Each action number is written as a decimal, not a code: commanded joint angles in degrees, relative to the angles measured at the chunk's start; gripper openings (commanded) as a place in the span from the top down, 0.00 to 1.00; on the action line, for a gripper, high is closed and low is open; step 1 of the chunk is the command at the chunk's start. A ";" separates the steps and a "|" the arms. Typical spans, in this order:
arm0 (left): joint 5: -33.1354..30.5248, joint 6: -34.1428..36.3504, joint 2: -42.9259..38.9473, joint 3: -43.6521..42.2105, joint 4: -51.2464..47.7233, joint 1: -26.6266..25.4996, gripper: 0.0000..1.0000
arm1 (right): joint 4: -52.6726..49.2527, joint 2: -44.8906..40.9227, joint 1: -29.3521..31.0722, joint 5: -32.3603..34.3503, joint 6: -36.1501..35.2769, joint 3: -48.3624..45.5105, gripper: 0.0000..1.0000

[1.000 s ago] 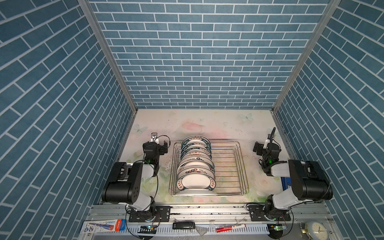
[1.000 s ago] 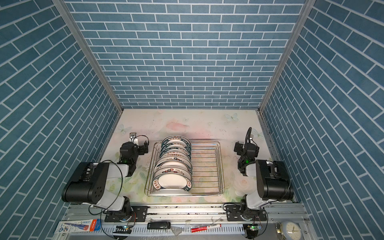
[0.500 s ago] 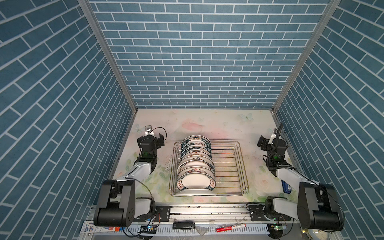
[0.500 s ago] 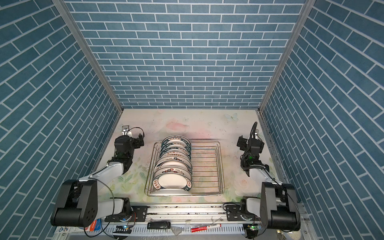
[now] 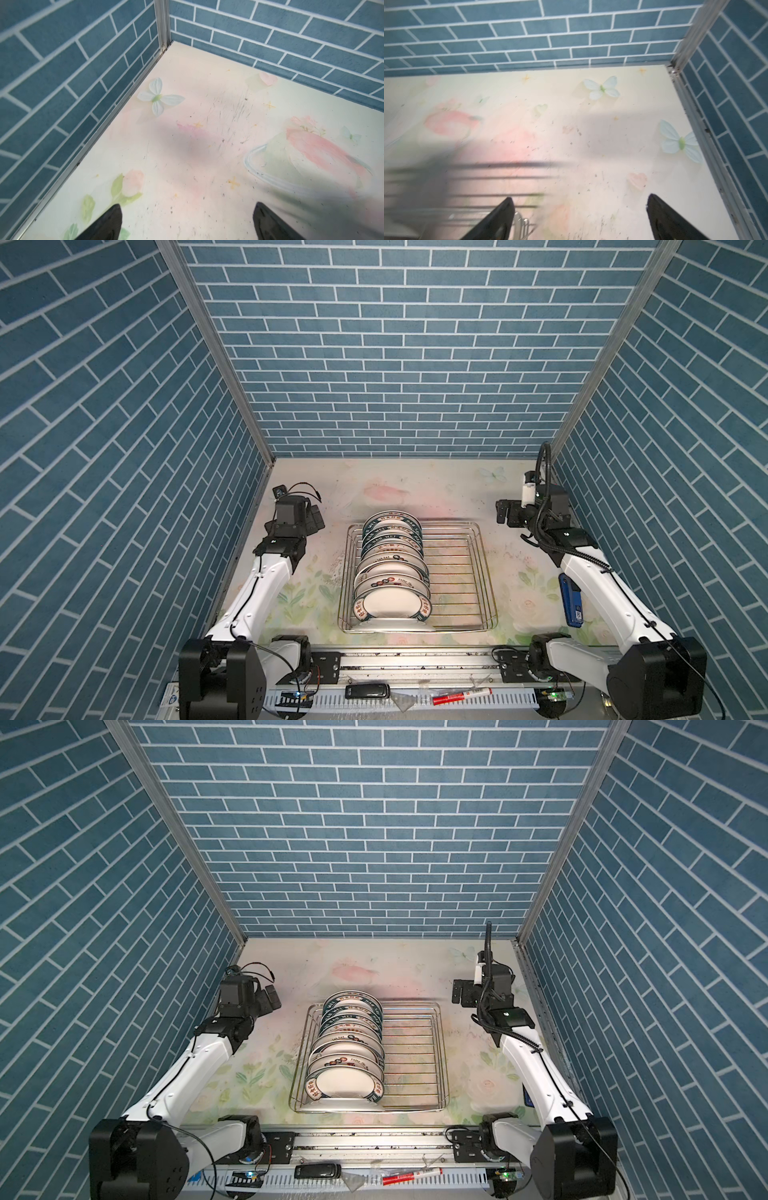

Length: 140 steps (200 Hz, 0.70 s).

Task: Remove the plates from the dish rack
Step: 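Raise both arms and move the right gripper toward the dish rack's far end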

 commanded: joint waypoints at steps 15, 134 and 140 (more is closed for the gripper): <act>4.23 -6.59 -3.65 1.67 -14.82 0.30 0.01 | -16.63 3.31 5.24 -8.85 -7.91 8.41 0.01; 14.21 -7.80 -10.98 -0.08 -20.78 0.30 0.01 | -26.94 20.87 23.27 3.36 -21.02 22.14 0.05; 14.41 -7.84 -11.17 -0.32 -20.71 0.26 0.01 | -27.36 21.54 23.41 3.63 -21.62 22.54 0.06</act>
